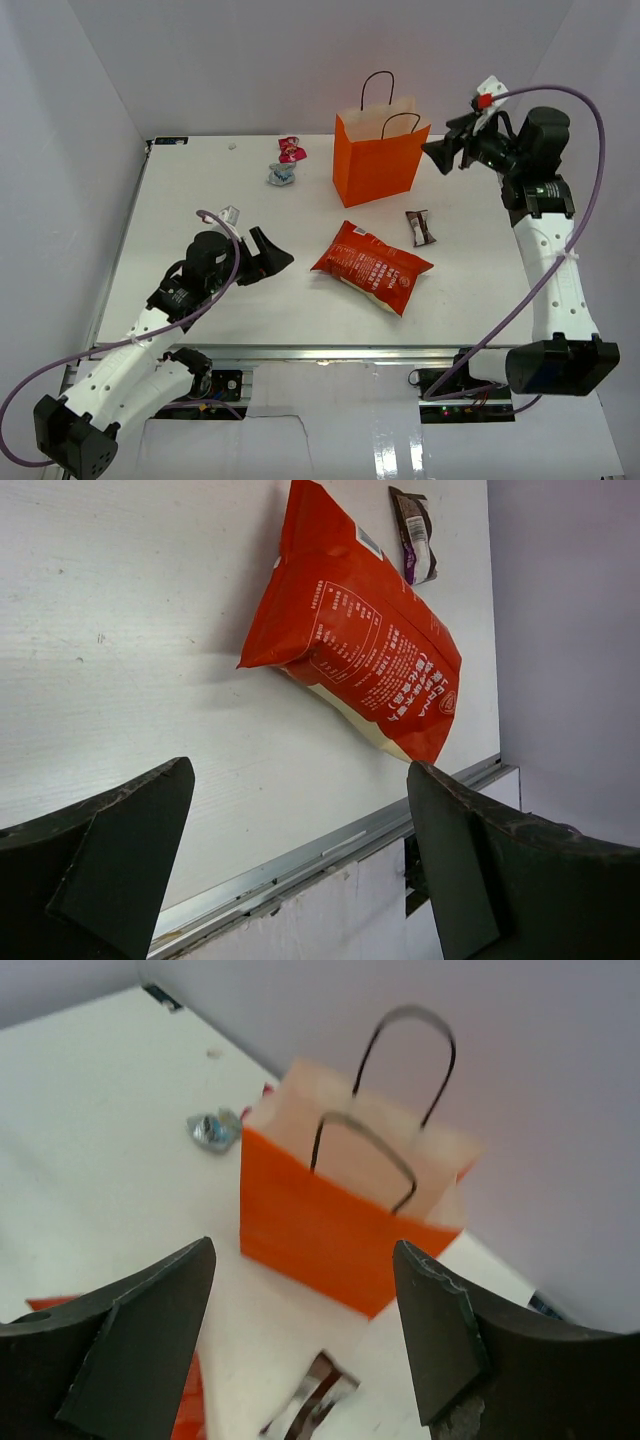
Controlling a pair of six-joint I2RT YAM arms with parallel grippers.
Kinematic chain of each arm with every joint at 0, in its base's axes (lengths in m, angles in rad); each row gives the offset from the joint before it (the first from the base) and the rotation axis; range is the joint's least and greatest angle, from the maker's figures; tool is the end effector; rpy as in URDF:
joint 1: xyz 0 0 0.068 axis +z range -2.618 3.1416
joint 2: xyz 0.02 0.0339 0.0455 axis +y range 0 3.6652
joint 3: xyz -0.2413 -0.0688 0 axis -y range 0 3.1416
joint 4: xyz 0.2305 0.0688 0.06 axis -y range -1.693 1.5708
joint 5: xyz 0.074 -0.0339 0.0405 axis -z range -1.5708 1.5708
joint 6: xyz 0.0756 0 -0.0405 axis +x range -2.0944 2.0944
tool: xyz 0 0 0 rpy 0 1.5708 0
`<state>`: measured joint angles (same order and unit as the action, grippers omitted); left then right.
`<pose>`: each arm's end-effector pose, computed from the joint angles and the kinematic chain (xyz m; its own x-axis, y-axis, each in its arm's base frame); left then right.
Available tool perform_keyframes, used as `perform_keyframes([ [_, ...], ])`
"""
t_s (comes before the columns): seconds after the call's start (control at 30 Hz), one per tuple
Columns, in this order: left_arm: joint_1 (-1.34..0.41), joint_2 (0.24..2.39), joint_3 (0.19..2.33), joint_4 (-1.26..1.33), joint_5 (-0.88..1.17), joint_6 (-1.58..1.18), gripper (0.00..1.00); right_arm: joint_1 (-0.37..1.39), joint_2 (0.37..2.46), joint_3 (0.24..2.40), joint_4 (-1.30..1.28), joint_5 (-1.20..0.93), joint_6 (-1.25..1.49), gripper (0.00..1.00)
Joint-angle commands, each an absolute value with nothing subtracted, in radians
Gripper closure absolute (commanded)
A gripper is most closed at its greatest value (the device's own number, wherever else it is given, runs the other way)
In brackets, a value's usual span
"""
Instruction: Place the snacks into the paper bag
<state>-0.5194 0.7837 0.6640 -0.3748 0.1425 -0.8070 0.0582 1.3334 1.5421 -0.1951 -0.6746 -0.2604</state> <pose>0.1823 -0.1166 0.2452 -0.7182 -0.4129 -0.5601 0.1173 0.7216 -0.6823 0.3061 0.0651 0.4563 0.1853 -0.1906 -0.9640 -0.6428 0.7185 -0.2657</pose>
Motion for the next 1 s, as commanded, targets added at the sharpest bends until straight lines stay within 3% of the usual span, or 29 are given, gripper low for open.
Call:
perform_keyframes([
  [0.0,-0.522,0.801,0.661,-0.356,0.126,-0.811,0.02,-0.02,1.286,1.366,-0.333,-0.68,-0.265,0.23],
  [0.13,-0.523,0.842,0.67,-0.342,0.135,-0.804,0.02,-0.046,1.285,1.176,-0.387,-0.383,-0.197,0.23],
  [0.27,-0.523,0.888,0.68,-0.328,0.152,-0.799,0.02,-0.046,1.437,1.157,-0.403,-0.201,-0.055,0.23],
  [0.67,-0.522,0.861,0.64,-0.322,0.153,-0.841,0.02,-0.003,1.771,1.233,-0.38,-0.219,-0.028,0.28],
  [0.97,-0.522,0.834,0.621,-0.334,0.143,-0.859,0.02,0.072,1.844,1.218,-0.35,-0.148,-0.011,0.34],
])
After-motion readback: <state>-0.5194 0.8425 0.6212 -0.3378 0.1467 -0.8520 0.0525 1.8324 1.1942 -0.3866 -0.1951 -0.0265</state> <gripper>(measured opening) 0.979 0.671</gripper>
